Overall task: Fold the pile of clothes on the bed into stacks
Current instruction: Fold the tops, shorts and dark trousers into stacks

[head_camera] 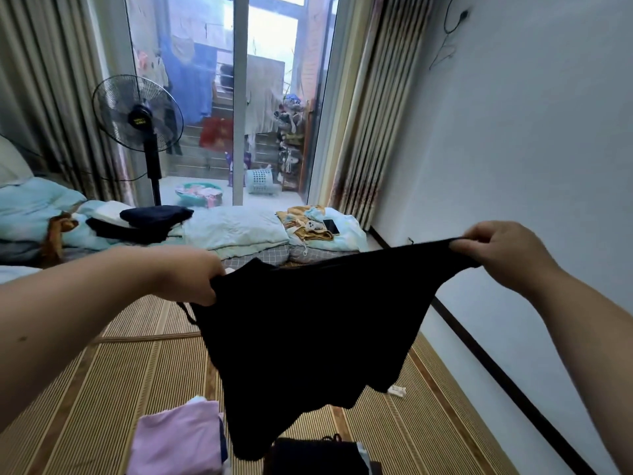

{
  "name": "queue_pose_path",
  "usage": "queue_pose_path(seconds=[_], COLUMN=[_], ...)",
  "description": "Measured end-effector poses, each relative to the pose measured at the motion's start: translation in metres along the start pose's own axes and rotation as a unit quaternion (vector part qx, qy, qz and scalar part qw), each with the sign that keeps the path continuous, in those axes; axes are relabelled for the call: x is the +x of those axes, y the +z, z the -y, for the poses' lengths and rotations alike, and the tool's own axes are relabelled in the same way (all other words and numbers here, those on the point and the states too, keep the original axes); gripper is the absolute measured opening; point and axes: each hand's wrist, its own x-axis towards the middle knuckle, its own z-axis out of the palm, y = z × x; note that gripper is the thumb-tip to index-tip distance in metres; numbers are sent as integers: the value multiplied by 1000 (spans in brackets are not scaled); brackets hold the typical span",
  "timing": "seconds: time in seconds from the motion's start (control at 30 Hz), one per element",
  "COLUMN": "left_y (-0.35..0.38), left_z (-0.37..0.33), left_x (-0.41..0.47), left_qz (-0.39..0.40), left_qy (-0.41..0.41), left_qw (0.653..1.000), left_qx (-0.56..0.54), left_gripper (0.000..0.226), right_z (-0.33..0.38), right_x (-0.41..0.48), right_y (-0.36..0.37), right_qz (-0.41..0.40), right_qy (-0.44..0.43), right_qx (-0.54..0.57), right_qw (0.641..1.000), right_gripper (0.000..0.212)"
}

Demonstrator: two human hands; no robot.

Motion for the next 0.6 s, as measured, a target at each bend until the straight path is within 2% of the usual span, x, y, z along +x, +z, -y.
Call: queue_pose_path(seconds=[0.07,0.13,0.23,0.3,0.37,0.43,0.53,0.57,0.6], left_y=[1,2,7,9,9,6,4,3,0], left_z=[10,20,32,36,37,34,21,16,10], left_x=[0,-1,0,3,7,10,13,14,15], left_qz=[4,5,-43,-117,-234,-330,-374,-376,-367], left_qy=[-5,-6,-16,-37,-67,-90,-107,-114,-126], left_qw=[1000,1000,998,992,968,923,885,873,853], left_qx=[25,23,35,16,-69,-176,-255,-288,-350], left_gripper=[10,10,4,20,33,33,17,14,22], right_z=[-2,-8,-13,-12,-9,-5,2,3,4], right_x=[-2,-4,-10,-15,-18,-22,-26,-26,-27], right_y=[0,2,9,13,18,24,30,31,30], right_qz=[32,16,-72,-127,-136,-113,-73,-59,-43], right_qy=[-20,-30,-35,-42,-38,-27,-49,-58,-68], right_qx=[-62,-96,-91,-57,5,62,27,2,-20], right_qw=[997,995,993,989,990,991,996,997,997], right_gripper=[12,11,24,26,27,24,9,12,16])
